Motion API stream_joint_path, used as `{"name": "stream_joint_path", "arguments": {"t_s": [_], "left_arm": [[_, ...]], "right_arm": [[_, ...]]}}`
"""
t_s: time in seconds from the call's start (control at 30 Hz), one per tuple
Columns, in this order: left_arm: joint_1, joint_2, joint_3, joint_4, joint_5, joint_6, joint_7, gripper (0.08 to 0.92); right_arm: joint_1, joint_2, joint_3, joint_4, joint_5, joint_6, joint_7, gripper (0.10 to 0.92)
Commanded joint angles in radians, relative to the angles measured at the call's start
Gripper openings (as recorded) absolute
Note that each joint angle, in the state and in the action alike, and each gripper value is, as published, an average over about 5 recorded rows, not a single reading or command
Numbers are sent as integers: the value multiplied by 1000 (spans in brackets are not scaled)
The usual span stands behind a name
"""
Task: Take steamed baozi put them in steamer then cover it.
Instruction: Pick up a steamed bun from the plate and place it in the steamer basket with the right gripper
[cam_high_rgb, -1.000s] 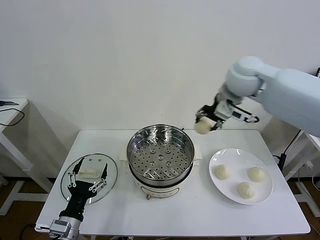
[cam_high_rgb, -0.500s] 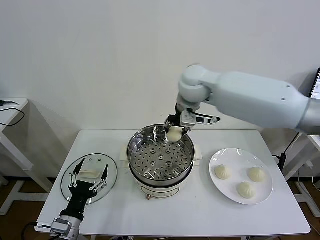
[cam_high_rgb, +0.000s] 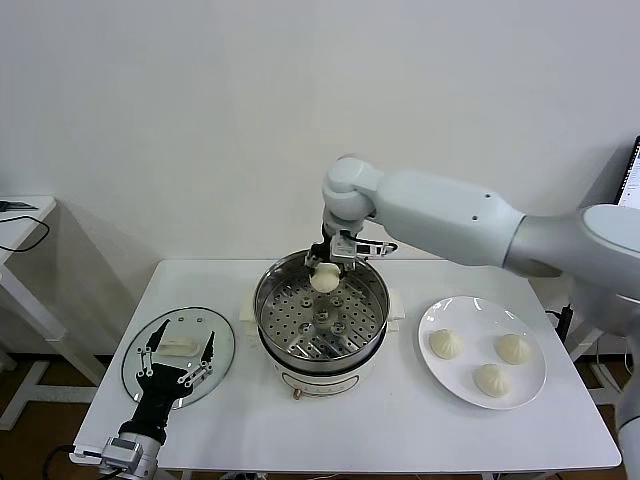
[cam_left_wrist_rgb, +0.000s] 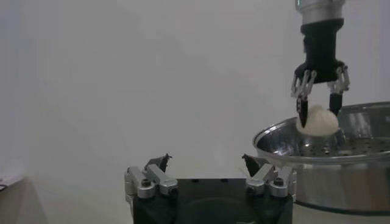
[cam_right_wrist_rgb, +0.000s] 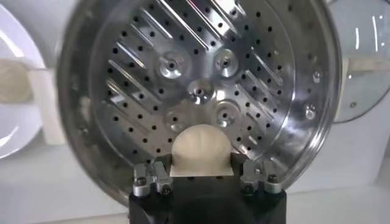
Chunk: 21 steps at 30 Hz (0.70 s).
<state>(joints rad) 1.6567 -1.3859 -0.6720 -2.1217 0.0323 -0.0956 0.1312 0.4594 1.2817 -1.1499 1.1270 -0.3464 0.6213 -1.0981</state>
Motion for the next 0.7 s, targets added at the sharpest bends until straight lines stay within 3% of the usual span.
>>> {"name": "stream_joint_path", "arguments": {"t_s": [0.03, 0.23, 0.43, 0.7], "left_arm": [[0, 0, 0, 2, 0, -1, 1, 823], [1, -1, 0, 4, 0, -3, 1, 823], [3, -3, -1, 4, 1, -5, 1, 823], [11, -5, -1, 3, 4, -4, -2, 823]], "right_arm": [[-44, 53, 12, -97, -43, 22, 21, 651], [-50, 49, 13, -102, -49, 7, 35, 676], [-42, 30, 17, -70, 8, -15, 31, 805], [157, -201, 19, 135, 292, -205, -135, 822]]}}
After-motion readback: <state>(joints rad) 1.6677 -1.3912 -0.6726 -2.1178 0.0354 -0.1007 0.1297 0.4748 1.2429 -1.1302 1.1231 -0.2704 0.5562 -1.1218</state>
